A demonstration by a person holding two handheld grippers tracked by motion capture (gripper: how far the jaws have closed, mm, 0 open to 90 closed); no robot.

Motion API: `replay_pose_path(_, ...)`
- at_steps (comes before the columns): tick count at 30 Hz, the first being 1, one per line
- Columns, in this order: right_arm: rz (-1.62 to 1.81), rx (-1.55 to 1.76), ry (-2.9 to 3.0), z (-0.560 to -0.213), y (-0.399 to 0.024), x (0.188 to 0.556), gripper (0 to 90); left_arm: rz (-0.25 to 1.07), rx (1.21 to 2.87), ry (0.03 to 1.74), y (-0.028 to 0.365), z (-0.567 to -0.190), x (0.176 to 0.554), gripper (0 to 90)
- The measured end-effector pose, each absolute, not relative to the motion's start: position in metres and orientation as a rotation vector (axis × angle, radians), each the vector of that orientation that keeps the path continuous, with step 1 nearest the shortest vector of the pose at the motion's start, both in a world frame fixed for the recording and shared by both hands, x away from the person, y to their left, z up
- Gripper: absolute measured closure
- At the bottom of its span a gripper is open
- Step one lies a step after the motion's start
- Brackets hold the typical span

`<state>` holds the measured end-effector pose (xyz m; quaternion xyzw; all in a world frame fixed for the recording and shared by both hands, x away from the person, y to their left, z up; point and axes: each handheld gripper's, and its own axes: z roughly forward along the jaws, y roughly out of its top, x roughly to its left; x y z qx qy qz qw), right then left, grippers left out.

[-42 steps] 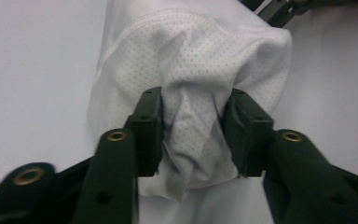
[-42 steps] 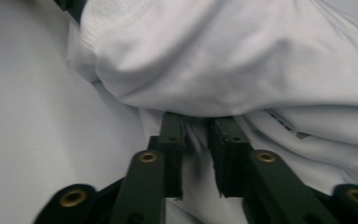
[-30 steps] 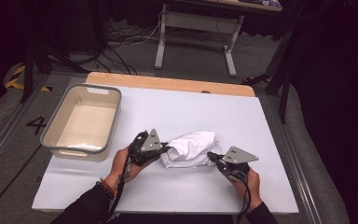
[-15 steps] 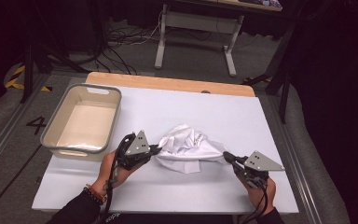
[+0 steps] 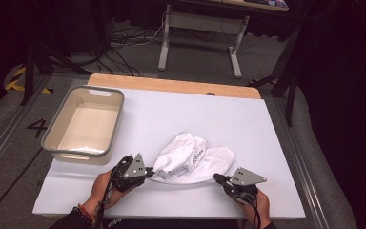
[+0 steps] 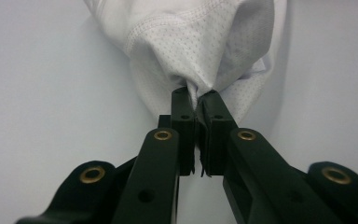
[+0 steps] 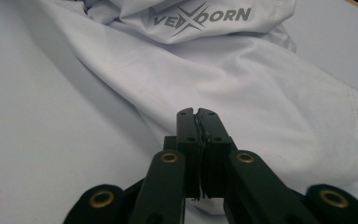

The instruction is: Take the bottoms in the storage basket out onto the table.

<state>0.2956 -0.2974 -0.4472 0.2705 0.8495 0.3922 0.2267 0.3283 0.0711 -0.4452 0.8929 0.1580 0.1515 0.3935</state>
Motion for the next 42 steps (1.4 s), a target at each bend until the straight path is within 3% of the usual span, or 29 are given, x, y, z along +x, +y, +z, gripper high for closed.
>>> replay_pose_path(6,1.092,0.712,2.361,-0.448,-0.298,0.297,85.4,0.43,2.273,0.415,0.069,-0.446,0.333,85.7)
replay_pose_path(10,1.085,0.69,2.337,-0.444,-0.301,0.295,90.0,0.505,2.325,0.421,0.067,-0.45,0.337,85.2)
replay_pose_path(17,1.104,0.718,2.287,-0.439,-0.313,0.3,89.8,0.466,2.312,0.427,0.065,-0.455,0.341,84.9)
replay_pose_path(25,1.106,0.723,2.263,-0.439,-0.312,0.301,80.6,0.473,2.298,0.424,0.067,-0.454,0.339,81.4)
replay_pose_path(34,1.14,0.665,2.235,-0.429,-0.294,0.31,60.5,0.504,2.309,0.448,0.063,-0.454,0.337,62.2)
replay_pose_path(36,1.175,0.66,2.244,-0.424,-0.286,0.317,55.2,0.506,2.307,0.472,0.062,-0.455,0.337,54.6)
replay_pose_path(42,1.155,0.522,2.295,-0.42,-0.255,0.332,53.7,0.5,2.306,0.468,0.062,-0.457,0.338,51.8)
